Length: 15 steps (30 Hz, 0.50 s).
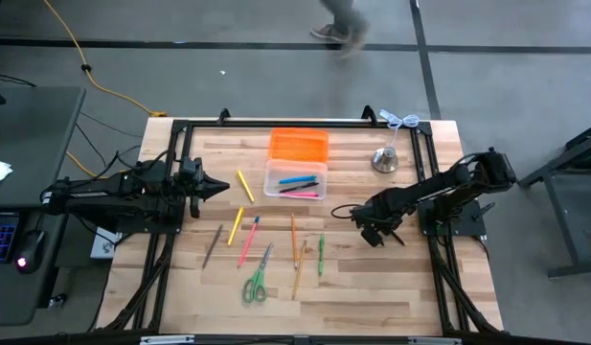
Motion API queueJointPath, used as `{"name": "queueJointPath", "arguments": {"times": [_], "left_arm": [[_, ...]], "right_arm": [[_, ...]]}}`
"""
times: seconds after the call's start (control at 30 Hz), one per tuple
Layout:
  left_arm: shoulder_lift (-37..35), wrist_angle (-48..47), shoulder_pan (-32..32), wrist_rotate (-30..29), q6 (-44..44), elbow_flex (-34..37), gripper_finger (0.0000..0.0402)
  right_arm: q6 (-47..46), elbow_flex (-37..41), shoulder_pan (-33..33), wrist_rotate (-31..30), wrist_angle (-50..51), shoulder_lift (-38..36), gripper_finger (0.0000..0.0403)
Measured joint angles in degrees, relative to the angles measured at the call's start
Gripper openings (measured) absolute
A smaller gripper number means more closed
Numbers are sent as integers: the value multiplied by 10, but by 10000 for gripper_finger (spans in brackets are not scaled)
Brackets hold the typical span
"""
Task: Pick & place school supplies into a supply box
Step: Put the black pen into the transparent supply box
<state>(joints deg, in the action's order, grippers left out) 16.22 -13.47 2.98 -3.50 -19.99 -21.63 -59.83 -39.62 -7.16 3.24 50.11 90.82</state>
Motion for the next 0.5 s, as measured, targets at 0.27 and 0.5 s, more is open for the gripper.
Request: {"name": "queueJointPath", "arguments": {"times": [0.27,0.5], "left_arm": [[0,0,0,0,0,0,33],[0,1,0,0,0,0,33]], "right_arm": [[-10,2,0,-6,19,-31,5],[-48,4,1,-19,62,-108,3]]}}
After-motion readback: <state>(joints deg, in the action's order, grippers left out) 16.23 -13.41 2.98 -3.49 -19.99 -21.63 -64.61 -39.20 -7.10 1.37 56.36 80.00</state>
